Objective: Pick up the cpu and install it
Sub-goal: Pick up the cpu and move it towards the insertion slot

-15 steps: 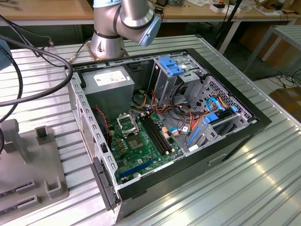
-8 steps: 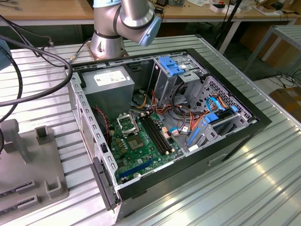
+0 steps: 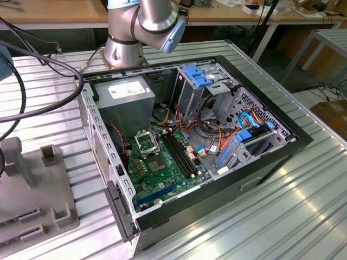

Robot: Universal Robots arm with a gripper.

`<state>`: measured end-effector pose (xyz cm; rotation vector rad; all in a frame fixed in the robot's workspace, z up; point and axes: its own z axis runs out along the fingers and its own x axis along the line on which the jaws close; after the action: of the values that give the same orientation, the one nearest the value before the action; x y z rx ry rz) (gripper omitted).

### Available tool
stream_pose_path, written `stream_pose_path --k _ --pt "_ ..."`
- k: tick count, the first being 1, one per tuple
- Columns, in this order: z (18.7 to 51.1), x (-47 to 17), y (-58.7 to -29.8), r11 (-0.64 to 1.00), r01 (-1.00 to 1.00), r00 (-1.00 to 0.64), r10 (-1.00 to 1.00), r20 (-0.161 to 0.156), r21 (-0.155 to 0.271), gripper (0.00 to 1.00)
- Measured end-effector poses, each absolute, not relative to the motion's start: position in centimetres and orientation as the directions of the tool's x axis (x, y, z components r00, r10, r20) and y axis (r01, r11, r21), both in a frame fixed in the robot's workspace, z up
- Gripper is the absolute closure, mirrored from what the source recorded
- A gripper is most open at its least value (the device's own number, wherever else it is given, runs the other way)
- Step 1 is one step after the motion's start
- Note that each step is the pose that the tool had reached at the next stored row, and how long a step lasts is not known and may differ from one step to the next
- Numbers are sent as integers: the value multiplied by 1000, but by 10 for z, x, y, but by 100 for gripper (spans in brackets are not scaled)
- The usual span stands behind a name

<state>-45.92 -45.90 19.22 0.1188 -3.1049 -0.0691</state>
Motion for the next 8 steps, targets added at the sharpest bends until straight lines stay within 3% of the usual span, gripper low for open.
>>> stream_pose_path --k 5,6,8 --pt "192 -457 -459 997 -59 -998 -61 32 46 52" --pt "192 -457 -459 998 -51 -998 -52 32 46 45" --pt "192 -457 -459 999 -24 -999 -26 32 46 45"
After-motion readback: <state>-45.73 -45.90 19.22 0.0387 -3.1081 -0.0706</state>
